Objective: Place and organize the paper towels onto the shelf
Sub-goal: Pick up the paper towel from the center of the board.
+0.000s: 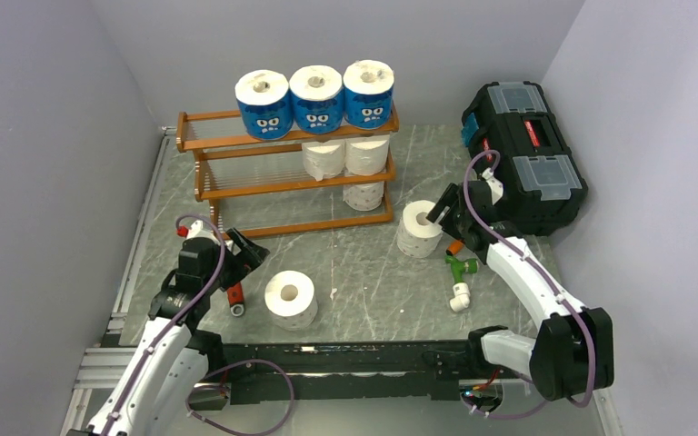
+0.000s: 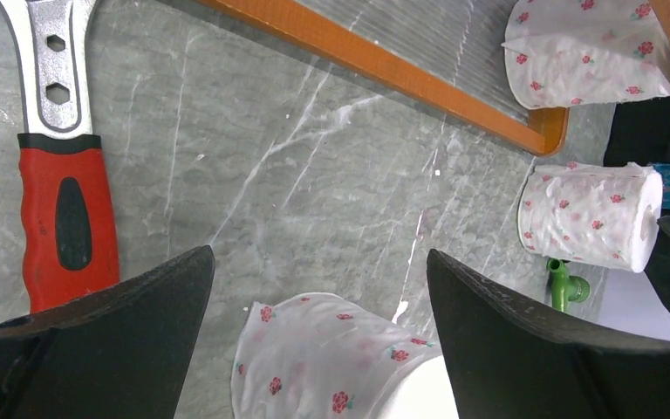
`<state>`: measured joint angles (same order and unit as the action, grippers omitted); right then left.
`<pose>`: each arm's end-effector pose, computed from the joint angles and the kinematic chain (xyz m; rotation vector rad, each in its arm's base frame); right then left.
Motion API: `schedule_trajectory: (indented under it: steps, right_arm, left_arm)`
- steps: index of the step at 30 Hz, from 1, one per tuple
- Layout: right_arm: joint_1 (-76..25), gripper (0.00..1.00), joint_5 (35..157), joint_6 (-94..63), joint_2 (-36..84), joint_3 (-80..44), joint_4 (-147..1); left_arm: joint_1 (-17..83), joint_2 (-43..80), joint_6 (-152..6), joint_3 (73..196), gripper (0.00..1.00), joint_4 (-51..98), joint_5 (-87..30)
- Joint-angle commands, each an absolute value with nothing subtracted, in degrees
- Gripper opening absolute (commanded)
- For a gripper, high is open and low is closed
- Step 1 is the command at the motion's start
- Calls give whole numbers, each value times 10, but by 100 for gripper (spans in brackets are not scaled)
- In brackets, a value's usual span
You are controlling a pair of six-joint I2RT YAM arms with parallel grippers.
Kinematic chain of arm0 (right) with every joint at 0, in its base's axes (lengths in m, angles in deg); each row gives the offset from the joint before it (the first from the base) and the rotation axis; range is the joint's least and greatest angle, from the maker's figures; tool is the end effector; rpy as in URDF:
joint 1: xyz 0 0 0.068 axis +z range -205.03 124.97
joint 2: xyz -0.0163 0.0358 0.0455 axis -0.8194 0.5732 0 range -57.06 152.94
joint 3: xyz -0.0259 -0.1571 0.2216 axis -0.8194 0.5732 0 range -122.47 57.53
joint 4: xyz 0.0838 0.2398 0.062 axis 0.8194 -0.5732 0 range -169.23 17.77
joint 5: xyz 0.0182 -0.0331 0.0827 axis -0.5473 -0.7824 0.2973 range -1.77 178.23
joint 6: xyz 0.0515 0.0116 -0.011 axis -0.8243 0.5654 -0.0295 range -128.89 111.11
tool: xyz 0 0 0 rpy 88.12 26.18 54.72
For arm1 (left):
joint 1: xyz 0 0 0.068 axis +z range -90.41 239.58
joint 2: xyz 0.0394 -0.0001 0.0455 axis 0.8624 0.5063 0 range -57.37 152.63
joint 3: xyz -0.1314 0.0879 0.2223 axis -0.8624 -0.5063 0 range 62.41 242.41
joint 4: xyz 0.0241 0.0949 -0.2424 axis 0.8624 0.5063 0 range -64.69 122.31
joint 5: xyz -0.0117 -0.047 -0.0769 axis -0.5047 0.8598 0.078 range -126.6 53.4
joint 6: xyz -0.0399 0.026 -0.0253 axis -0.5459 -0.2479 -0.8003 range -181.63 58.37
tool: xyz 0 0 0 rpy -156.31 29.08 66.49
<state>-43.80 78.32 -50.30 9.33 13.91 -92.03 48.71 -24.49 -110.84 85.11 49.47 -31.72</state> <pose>0.2402 0.0414 0.2422 0.6875 2.2109 0.2708 0.1373 -0.0294 0.2108 -0.6911 2.1428 -0.6781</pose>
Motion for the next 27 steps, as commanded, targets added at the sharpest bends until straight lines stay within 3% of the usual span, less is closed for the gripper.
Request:
schedule_trajectory:
  steps: [1, 27]
  right_arm:
    - [-440, 78, 807, -489, 105, 124, -894]
    - [-438, 67, 825, -482, 116, 128, -889]
  left_arm:
    - [485, -240, -1109, 847, 98, 464, -306]
    - [485, -230, -1107, 850, 98, 469, -297]
